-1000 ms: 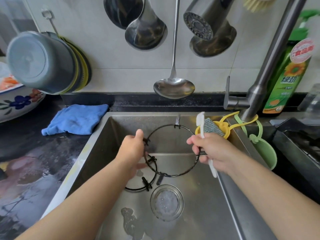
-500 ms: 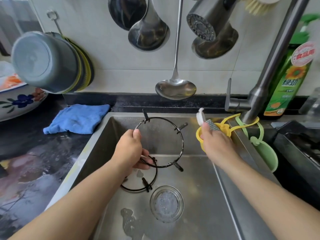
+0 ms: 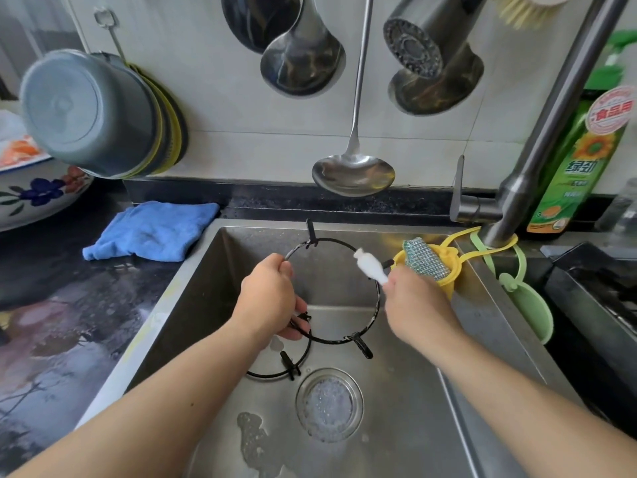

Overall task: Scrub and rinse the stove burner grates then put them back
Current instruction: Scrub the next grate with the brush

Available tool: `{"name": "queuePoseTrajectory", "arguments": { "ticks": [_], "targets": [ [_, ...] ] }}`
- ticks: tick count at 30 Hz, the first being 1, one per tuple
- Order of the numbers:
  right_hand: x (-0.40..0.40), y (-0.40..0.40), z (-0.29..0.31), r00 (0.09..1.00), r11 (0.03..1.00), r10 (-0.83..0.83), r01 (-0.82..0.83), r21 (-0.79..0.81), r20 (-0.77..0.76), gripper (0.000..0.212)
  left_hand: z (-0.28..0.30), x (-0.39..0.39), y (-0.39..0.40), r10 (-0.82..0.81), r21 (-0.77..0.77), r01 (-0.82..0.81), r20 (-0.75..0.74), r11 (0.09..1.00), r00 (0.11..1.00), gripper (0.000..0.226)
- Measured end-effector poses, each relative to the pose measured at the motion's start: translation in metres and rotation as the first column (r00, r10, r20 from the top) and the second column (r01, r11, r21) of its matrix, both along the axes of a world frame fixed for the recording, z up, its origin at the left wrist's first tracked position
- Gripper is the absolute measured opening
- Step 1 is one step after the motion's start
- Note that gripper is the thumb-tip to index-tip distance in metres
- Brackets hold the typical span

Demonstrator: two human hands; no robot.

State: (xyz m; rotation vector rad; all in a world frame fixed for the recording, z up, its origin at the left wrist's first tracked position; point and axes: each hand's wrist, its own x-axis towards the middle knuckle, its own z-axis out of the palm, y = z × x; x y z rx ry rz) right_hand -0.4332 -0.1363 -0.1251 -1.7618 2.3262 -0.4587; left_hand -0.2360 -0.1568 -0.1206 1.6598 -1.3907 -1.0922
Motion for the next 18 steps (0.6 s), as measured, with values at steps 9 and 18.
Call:
{"name": "queuePoseTrajectory", "arguments": {
  "ticks": [9,18],
  "targets": [
    [-0.001,0.001,0.007,0.997,0.999,-0.041,0.041,0.000,0.060,0.014,0.000,0.002,-0.003,0.022,0.009,-0.022,0.000,1.000,1.000,0.028],
    [-0.003,0.002,0.009,0.998,0.998,-0.057,0.057,-0.012,0.001,0.016,0.005,-0.002,-0.001,0.027,-0.012,-0.027,0.023,1.000,0.999,0.029]
  ]
}}
